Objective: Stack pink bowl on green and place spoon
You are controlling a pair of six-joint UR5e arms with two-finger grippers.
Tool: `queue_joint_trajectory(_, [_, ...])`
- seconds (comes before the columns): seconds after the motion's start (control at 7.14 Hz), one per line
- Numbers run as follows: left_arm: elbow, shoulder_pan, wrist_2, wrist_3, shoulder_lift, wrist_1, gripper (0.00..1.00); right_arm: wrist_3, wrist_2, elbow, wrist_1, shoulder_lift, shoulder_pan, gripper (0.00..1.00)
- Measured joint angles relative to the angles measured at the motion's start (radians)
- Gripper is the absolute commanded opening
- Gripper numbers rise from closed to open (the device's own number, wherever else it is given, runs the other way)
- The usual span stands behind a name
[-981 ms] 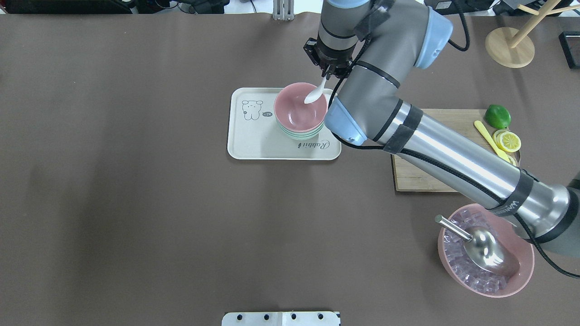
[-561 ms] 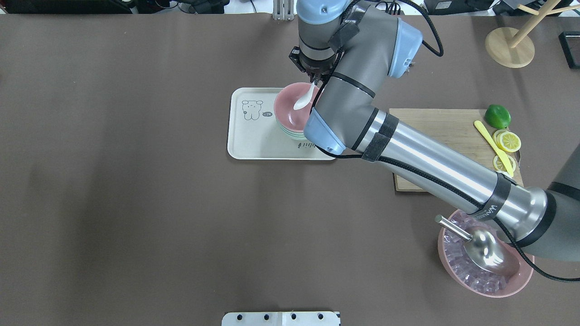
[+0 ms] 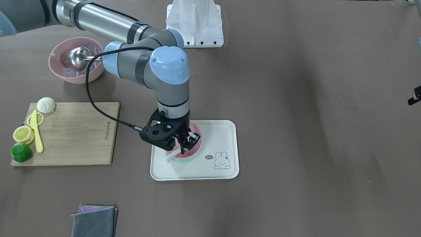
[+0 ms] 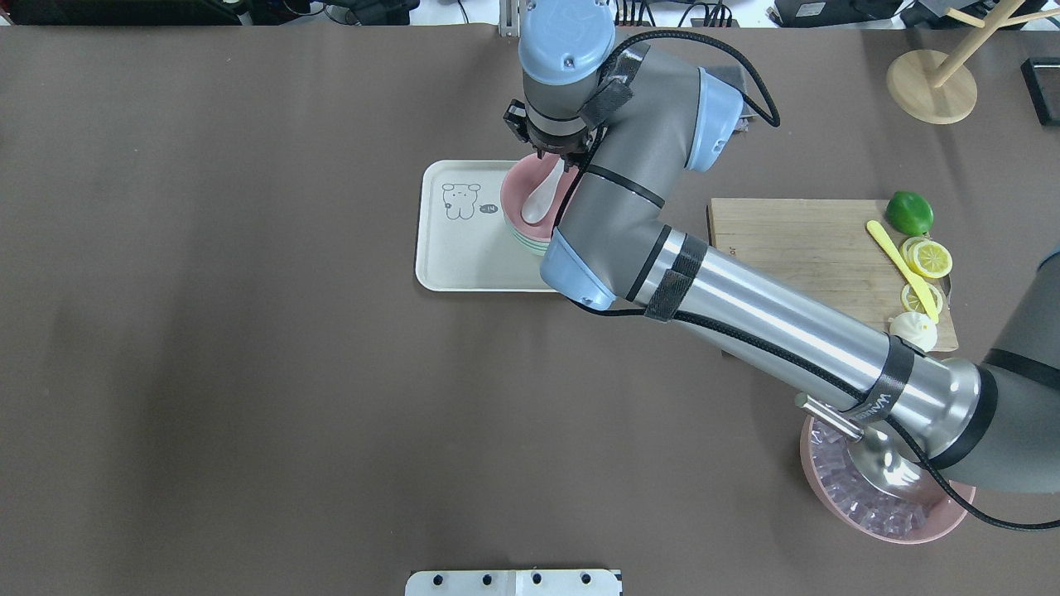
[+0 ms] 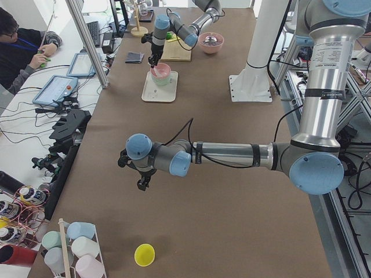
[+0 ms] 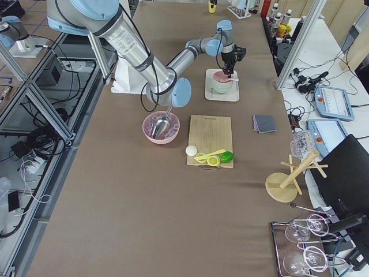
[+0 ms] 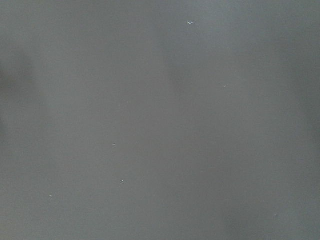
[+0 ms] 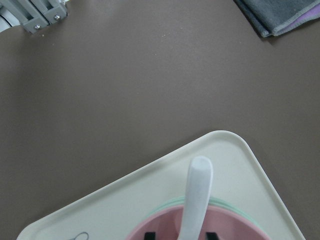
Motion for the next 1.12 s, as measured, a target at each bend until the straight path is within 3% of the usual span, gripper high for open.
queue_joint_trajectory(0.42, [-0.011, -0.003, 0.012, -0.002, -0.012, 0.137, 0.99, -0.013, 0.029, 0.000, 0.000, -0.012, 0.035, 1.00])
queue_joint_trajectory(0.84, [-0.138, -0.076, 0.077, 0.007, 0.044, 0.279, 0.99, -0.214, 0.225, 0.029, -0.002, -0.115, 0.203, 1.00])
queue_joint_trajectory(1.12, [-0.247, -0.129, 0.099, 0.046, 0.131, 0.320, 0.99, -0.430, 0.338, 0.110, -0.008, -0.267, 0.347, 1.00])
